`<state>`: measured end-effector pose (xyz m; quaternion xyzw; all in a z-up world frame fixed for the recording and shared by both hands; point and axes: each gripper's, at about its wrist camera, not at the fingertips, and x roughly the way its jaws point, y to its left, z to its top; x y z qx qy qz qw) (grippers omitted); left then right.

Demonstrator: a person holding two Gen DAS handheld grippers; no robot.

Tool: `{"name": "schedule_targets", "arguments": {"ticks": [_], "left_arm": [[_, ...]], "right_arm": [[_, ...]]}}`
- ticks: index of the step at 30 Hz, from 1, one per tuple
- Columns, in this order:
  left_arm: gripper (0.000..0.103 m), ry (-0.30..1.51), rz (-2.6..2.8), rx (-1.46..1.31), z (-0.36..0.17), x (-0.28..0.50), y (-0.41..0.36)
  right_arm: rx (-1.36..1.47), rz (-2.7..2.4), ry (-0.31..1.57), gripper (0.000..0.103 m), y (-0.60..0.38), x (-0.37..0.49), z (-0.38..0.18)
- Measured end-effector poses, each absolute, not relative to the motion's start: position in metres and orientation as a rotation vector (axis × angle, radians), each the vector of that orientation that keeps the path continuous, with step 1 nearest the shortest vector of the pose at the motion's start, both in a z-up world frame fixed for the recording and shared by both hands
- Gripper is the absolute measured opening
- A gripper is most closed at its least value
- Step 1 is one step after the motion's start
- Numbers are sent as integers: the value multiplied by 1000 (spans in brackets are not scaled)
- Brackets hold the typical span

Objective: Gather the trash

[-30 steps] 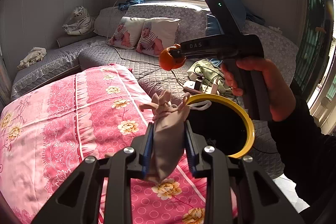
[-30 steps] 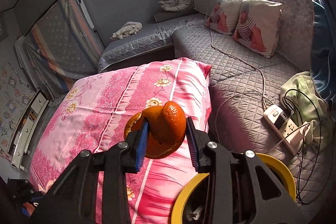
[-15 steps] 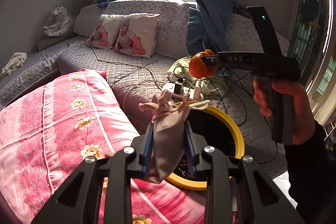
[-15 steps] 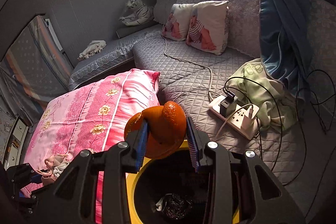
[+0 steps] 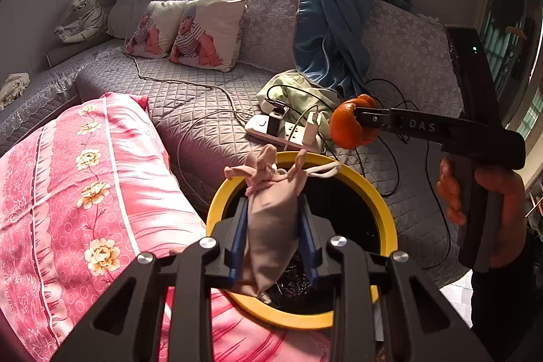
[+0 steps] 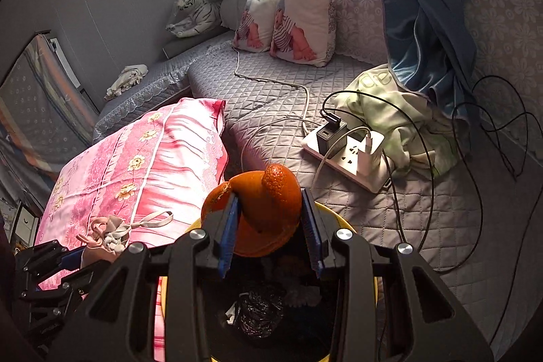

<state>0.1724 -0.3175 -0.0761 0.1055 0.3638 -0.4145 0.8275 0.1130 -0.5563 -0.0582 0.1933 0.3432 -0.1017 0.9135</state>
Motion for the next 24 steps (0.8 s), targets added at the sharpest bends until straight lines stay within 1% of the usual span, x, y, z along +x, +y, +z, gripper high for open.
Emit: {"name": "schedule_targets", "arguments": {"ticks": [9, 11, 14, 15, 16, 19, 24], "left_arm": [[27, 848, -888, 219, -100, 183, -334], [29, 854, -882, 216, -101, 183, -334], [41, 848, -878, 213, -101, 183, -332], [54, 843, -868, 207, -100, 183, -330], [62, 840, -864, 192, -98, 183, -326], [62, 849, -859, 159, -95, 187, -317], [62, 831, -837, 121, -85, 193, -299]], "right_arm": [[420, -225, 733, 34, -562, 107, -76], [423, -224, 732, 38, -562, 107, -77], [426, -241, 731, 41, -564, 106, -77], [428, -251, 732, 42, -566, 106, -77], [431, -260, 732, 45, -567, 106, -77], [442, -272, 725, 48, -571, 105, -76], [427, -273, 725, 48, -568, 105, -70]]}}
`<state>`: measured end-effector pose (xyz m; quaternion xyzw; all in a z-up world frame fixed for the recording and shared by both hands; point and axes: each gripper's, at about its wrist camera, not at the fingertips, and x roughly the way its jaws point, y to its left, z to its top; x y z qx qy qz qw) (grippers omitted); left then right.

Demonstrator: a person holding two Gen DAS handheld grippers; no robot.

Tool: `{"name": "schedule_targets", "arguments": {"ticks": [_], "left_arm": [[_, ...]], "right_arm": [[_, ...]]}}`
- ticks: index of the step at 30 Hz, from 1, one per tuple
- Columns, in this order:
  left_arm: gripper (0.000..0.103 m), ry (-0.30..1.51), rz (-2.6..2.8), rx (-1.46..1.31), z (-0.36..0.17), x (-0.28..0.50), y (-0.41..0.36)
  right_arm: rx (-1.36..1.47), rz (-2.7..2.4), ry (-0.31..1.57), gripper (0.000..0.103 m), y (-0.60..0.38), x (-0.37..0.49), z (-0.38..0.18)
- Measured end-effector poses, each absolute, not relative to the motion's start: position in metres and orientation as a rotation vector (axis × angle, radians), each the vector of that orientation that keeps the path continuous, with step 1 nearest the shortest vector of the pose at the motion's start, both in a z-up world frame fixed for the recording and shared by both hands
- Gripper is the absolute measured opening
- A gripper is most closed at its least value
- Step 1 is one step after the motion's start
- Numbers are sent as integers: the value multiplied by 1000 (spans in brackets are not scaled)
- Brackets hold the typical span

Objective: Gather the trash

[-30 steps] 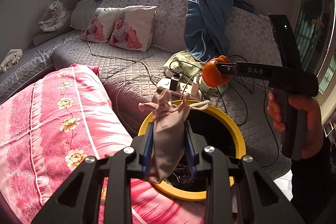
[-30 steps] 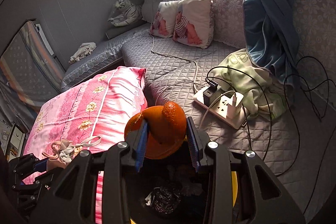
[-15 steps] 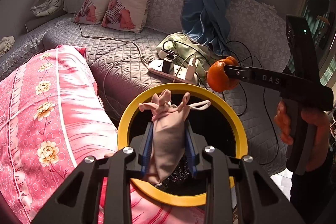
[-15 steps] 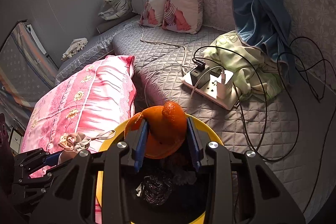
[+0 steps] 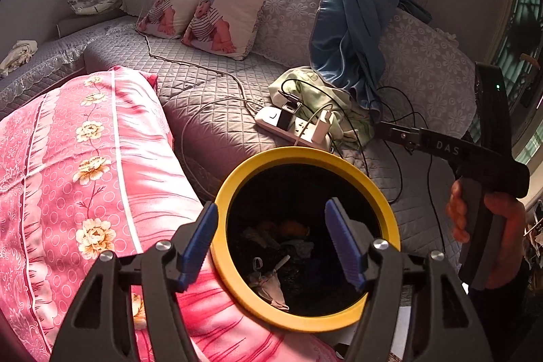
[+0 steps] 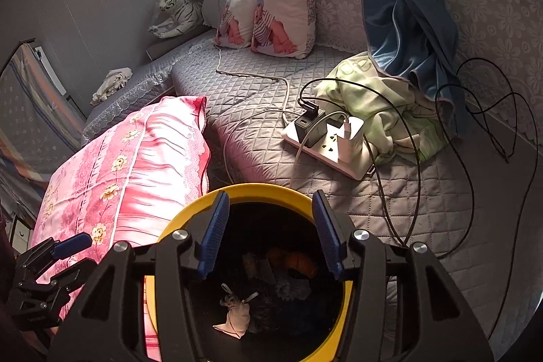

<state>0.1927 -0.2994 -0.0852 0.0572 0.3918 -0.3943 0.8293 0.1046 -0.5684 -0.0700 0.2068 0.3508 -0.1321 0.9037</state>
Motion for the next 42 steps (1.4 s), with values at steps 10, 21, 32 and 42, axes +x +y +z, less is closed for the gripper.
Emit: {"name": "schedule_targets", "arguments": {"ticks": [10, 21, 32, 42], "left_arm": [[62, 740, -727, 47, -55, 197, -223], [63, 586, -430, -11, -31, 171, -74], [93, 410, -242, -125, -9, 107, 18], [95, 236, -90, -127, 15, 56, 39]], "right_arm": [[390, -237, 723, 48, -538, 111, -60], [225, -122, 673, 50, -425, 128, -56], [73, 39, 533, 78, -289, 125, -29], [36, 4, 323, 94, -242, 89, 4]]}}
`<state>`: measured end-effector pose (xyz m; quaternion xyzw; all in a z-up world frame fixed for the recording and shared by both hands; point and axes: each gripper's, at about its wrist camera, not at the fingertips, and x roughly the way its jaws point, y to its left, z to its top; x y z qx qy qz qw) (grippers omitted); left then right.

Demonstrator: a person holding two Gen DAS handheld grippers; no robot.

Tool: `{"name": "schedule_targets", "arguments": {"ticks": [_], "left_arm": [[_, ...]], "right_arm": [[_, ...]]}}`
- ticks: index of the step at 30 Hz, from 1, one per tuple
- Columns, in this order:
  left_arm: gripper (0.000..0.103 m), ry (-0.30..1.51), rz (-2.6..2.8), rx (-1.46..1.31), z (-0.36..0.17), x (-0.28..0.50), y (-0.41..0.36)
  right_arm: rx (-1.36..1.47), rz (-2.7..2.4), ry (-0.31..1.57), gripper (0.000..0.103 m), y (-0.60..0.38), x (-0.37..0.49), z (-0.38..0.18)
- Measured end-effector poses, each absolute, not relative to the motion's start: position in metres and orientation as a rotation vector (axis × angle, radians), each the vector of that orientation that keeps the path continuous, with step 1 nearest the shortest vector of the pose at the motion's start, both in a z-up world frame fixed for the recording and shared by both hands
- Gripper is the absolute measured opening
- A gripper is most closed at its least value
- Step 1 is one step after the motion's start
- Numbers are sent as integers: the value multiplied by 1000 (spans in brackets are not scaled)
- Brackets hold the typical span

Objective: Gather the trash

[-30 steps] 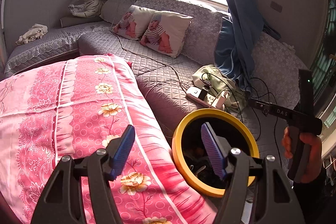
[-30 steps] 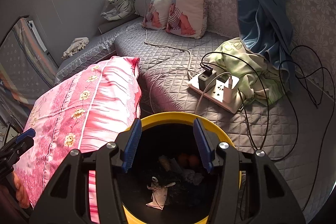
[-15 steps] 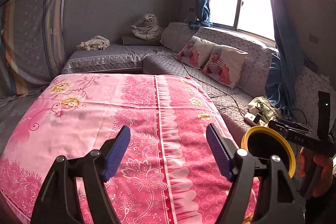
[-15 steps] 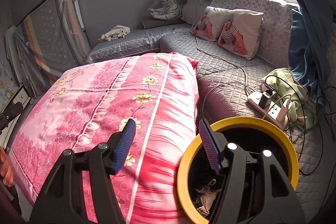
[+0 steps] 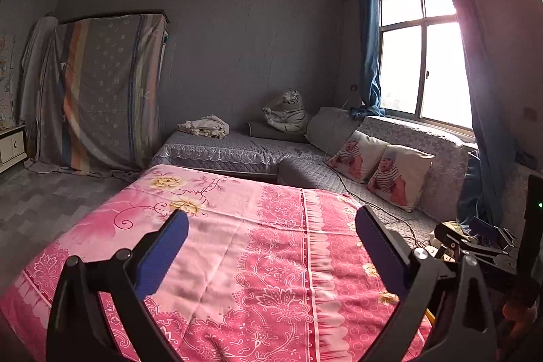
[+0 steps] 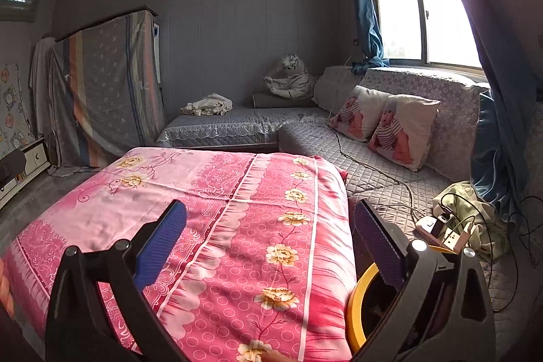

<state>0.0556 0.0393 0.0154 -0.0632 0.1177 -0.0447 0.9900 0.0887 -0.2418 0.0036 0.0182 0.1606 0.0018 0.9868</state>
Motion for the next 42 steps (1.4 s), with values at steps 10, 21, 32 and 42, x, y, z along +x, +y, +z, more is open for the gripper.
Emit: {"name": "schedule_targets", "arguments": {"ticks": [10, 21, 32, 42], "left_arm": [[95, 181, -54, -82, 23, 25, 32], [95, 200, -68, -100, 15, 17, 27], [95, 223, -63, -109, 11, 21, 28], [95, 230, -75, -110, 10, 22, 28]], "right_arm": [[60, 23, 250, 94, -235, 61, 14], [93, -30, 221, 95, -236, 46, 7], [120, -28, 265, 95, -238, 52, -1], [122, -38, 283, 95, -239, 55, -5]]}}
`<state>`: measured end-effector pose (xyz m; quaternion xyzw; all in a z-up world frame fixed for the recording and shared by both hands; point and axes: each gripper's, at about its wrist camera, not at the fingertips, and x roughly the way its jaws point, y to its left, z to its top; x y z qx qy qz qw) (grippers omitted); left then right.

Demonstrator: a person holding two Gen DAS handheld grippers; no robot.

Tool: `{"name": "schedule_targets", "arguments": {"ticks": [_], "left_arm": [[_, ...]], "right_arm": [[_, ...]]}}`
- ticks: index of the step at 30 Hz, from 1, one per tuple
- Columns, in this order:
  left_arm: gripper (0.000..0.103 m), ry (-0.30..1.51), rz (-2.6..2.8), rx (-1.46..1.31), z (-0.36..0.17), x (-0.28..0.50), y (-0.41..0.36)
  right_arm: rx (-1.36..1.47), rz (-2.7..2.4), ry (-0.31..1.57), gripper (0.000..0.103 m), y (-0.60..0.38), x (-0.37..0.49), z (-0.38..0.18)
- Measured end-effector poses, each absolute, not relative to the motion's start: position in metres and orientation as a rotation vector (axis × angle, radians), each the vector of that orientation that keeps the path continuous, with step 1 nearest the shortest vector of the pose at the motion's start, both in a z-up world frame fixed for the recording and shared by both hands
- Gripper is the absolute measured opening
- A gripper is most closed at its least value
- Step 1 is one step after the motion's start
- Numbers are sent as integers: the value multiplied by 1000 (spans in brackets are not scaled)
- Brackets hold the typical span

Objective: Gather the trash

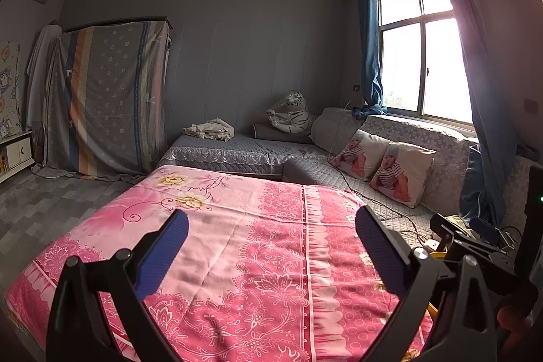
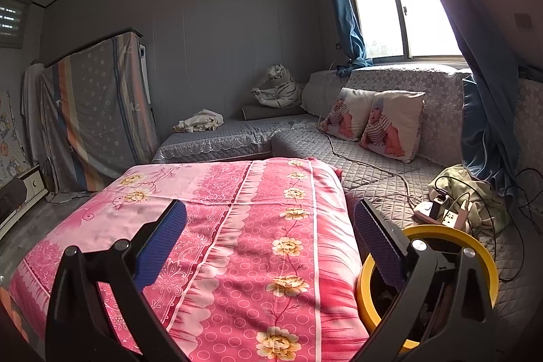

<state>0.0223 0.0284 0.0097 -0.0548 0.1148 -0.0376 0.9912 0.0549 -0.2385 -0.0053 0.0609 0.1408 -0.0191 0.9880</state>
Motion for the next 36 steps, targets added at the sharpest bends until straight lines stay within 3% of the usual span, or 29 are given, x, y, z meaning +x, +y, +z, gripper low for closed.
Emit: {"name": "schedule_targets", "arguments": {"ticks": [36], "left_arm": [[95, 244, -93, -110, 8, 27, 30]], "right_arm": [[127, -42, 299, 95, -242, 59, -9]]}}
